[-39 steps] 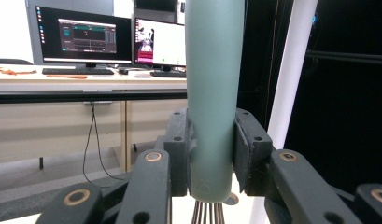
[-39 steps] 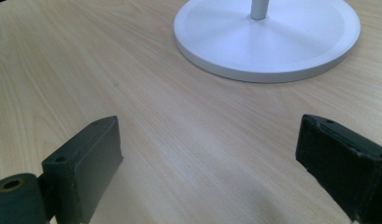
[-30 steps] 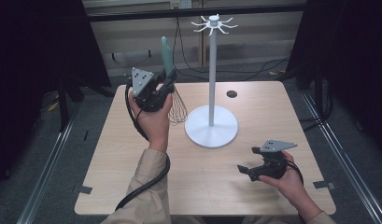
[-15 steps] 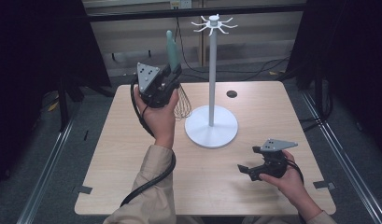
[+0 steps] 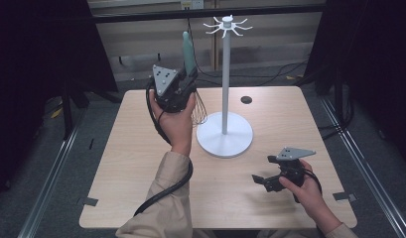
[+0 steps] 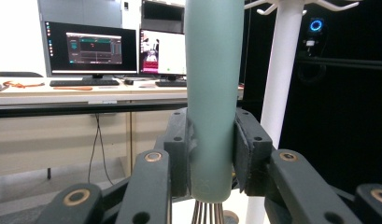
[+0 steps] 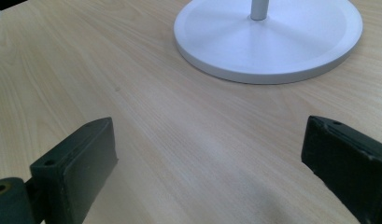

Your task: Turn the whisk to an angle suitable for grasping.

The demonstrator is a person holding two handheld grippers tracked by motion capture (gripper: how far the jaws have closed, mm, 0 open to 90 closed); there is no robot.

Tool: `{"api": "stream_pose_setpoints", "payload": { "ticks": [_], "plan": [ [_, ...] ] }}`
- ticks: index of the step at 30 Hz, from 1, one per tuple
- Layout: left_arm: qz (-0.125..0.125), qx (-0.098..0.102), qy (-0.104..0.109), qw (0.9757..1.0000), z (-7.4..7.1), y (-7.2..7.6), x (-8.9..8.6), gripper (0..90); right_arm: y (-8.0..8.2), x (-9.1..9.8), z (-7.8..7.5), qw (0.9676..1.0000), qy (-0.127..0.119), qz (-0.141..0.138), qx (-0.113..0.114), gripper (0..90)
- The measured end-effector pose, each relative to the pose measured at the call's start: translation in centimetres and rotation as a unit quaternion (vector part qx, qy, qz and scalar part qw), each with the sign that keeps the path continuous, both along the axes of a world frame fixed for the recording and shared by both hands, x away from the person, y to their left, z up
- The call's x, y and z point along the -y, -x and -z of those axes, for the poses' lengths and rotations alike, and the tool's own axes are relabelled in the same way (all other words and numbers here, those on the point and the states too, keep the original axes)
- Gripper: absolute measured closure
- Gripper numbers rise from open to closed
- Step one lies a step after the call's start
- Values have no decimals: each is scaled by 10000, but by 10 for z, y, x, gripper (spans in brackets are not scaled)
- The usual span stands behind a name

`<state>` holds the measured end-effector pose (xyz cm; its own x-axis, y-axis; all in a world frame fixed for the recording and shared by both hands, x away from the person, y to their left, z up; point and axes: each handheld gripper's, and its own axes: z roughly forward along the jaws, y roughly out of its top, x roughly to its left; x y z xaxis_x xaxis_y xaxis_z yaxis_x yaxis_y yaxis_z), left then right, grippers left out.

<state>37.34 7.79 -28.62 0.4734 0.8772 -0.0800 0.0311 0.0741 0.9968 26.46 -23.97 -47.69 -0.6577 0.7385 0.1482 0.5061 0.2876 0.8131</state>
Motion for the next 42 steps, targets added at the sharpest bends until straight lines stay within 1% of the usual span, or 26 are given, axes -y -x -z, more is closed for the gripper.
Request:
{"api": "stream_pose_setpoints", "payload": {
  "ticks": [1,2,4,9,11,17,19,20,21,23,24,25,26,27,28,31,32,33,34,36,37,38,40,42],
  "plan": [
    [-25,-17,2,10000,0,0,1,701,0,0,0,10000,-7,-4,5,30],
    [-22,-22,-49,10000,0,-1,2,701,0,0,0,10000,-7,-12,12,30],
    [-18,-11,-29,10000,0,-1,4,701,0,-1,-1,10000,-10,-11,5,30],
    [-118,99,-181,9997,-3,-1,9,701,0,-2,0,10000,-2,-31,-23,31],
    [-146,134,-115,9997,-4,-1,11,702,-1,-2,0,10000,-4,-35,0,31],
    [-171,159,-179,9996,-4,-4,19,702,0,0,0,10000,-15,-18,3,31],
    [-177,189,-175,9995,-3,-5,21,701,1,1,0,10000,-11,0,-13,31],
    [-178,171,-182,9995,-2,-5,22,701,2,1,0,10000,-26,16,-29,31],
    [-193,182,-161,9995,-2,-5,24,701,2,2,0,10000,-27,10,-1,32],
    [-195,168,-219,9994,-1,-6,26,701,3,3,0,10000,-29,36,-32,31],
    [-187,182,-212,9994,0,-6,28,701,3,4,0,10000,-31,37,-41,31],
    [-164,179,-296,9993,0,-6,27,701,3,4,0,10000,-26,33,-16,31],
    [-181,184,-227,9994,0,-7,29,701,4,4,0,10000,-29,45,-21,31],
    [-195,166,-211,9995,1,-7,30,701,4,5,0,10000,-18,31,-5,31],
    [-181,159,-282,9993,1,-7,31,701,4,5,0,10000,-20,36,-10,31],
    [-200,177,-299,9992,1,-8,33,701,4,5,0,10000,-10,17,-14,31],
    [-207,168,-337,9991,2,-8,33,701,4,5,0,10000,-15,21,-22,31],
    [-214,169,-301,9992,2,-9,34,701,4,5,0,10000,-15,12,-20,31],
    [-222,182,-333,9990,2,-8,35,701,4,5,0,10000,-21,12,-19,31],
    [-210,219,-321,9990,1,-7,37,701,4,5,0,10000,-17,3,-5,31],
    [-193,242,-368,9988,0,-7,37,701,4,4,0,10000,-34,23,-18,31],
    [-200,260,-331,9989,0,-7,38,701,4,4,0,10000,-33,19,-10,32],
    [-213,277,-376,9987,-1,-6,39,701,4,4,0,10000,-27,-8,11,32],
    [-227,270,-352,9988,-1,-6,39,701,4,4,-1,10000,-33,-8,-3,31]
  ]
}}
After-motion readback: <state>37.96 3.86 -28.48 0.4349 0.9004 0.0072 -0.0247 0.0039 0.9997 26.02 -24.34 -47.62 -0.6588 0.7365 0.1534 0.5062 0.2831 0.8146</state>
